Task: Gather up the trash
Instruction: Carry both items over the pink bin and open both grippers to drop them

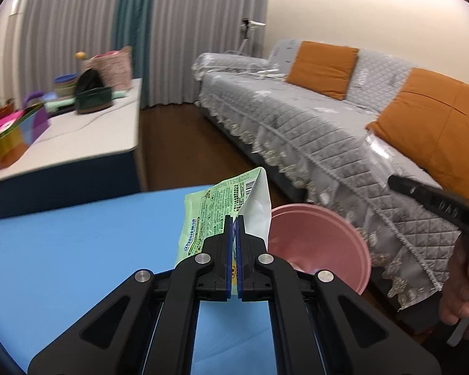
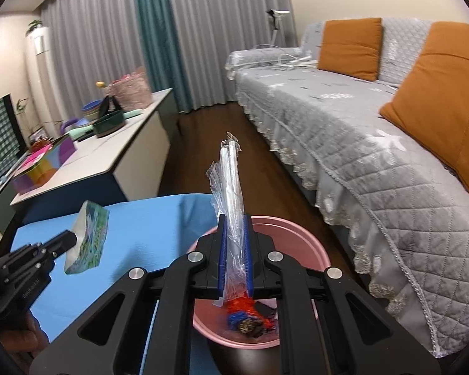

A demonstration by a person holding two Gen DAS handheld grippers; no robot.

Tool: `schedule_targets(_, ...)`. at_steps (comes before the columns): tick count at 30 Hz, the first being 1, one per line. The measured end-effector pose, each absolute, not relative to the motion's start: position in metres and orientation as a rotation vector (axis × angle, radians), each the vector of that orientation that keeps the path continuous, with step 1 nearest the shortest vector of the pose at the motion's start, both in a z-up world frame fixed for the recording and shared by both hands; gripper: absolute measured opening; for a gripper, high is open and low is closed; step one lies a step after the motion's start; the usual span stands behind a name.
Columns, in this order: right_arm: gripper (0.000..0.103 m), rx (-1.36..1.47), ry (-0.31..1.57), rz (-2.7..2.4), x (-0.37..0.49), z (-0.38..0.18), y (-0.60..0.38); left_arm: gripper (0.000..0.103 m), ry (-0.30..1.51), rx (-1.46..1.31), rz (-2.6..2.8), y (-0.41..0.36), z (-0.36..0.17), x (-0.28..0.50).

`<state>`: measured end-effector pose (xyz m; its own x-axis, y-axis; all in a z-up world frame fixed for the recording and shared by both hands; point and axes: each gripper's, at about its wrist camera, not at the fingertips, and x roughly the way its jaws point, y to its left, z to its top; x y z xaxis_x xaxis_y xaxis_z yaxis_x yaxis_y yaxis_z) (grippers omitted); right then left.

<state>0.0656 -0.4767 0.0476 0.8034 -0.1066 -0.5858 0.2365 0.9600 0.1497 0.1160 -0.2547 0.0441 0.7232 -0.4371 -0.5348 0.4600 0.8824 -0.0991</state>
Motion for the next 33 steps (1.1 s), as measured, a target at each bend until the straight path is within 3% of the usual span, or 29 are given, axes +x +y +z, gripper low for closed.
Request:
schedule_targets(18,0.010,0.260,0.698,-0.242,0.083,0.016,-0.514,0.002,0.659,0.039,-0.747,-0.350,0.012,0.146)
schedule_targets(21,0.020,0.268,0.725,-0.262,0.086,0.011,-0.518,0.002,0.700,0.024,-0.789,-0.354,0.004,0.152)
schedule_targets(22,0.039,0.273,0.732,-0.277,0.087,0.009,-0.519,0.010,0.723,0.031,-0.793,-0.356,0.000,0.156)
schedule_targets(23,0.051,0.279,0.732,-0.289,0.087,0.008,-0.521,0.032,0.744,0.042,-0.781,-0.357,-0.004,0.157)
schedule_targets(25,0.054,0.289,0.737,-0.307,0.087,0.007,-0.525,0.049,0.749,0.038,-0.747,-0.352,-0.007,0.159)
schedule_targets(33,0.074,0.300,0.715,-0.335,0.077,0.015,-0.526,0.052,0.722,0.023,-0.710,-0.319,0.010,0.145)
